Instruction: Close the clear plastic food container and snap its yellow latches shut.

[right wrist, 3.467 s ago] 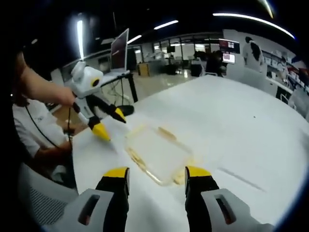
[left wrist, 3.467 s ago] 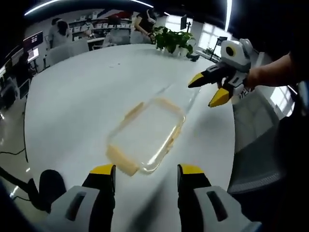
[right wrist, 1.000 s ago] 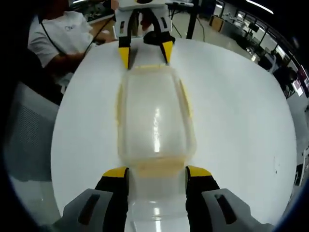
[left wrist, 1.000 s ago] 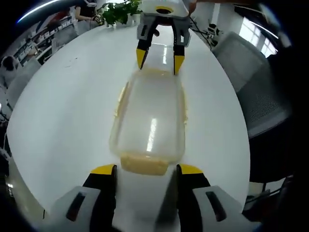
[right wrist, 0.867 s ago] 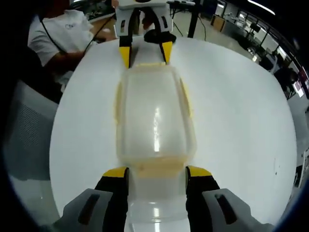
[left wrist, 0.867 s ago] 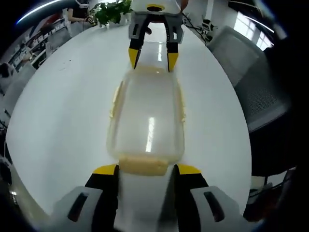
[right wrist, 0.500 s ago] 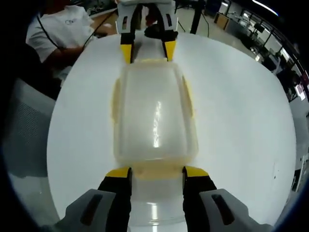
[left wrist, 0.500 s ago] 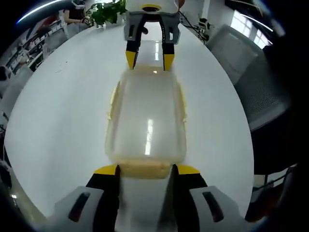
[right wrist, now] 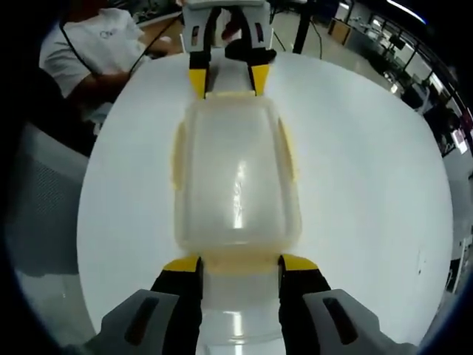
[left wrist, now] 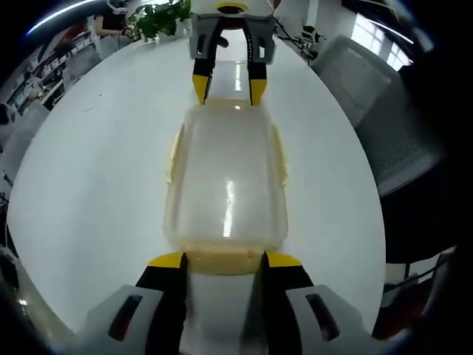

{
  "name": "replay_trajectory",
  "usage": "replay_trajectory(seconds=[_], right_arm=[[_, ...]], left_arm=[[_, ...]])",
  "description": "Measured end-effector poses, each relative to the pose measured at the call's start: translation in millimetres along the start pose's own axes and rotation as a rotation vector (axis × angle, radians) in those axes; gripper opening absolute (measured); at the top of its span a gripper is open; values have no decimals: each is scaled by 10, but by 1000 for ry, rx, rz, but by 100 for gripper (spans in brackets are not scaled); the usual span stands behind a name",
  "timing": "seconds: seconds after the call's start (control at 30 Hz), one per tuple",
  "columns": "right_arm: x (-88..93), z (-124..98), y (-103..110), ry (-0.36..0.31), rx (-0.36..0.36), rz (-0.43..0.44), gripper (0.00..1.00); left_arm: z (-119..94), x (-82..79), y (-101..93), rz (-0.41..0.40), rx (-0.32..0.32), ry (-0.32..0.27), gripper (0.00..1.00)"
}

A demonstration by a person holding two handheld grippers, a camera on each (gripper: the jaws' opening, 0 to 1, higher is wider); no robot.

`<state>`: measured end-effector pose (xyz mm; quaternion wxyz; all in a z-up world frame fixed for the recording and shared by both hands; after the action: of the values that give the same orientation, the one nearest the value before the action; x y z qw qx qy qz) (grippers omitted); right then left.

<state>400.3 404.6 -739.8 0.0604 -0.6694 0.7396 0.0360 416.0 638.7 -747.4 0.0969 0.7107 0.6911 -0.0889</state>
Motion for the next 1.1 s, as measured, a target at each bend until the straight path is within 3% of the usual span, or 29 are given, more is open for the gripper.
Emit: replay_trajectory(seconds=[0.4, 0.67, 1.1], right_arm=[[47, -189, 46, -2, -8, -1, 40], [67, -304, 78, -40, -17, -13, 40], [1, -549, -36, -69, 7, -32, 39]], left_arm=[[-242, -83, -110, -13, -3, -44, 38], [-295, -114, -135, -7, -11, -47, 38], [-472, -118, -82, -32, -42, -66, 38]])
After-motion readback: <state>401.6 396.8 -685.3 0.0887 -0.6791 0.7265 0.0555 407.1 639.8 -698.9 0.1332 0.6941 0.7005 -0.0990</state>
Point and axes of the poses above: the point that each gripper's makers call its tool centre point, and the gripper's own axes: z roughly forward along the fingers, y roughly to its left, x roughly out of its underside, the point moved 9 cm from there along -z, roughly backward along the fingers, and after that the axes turned 12 degrees about y, right-handed, at the moved point
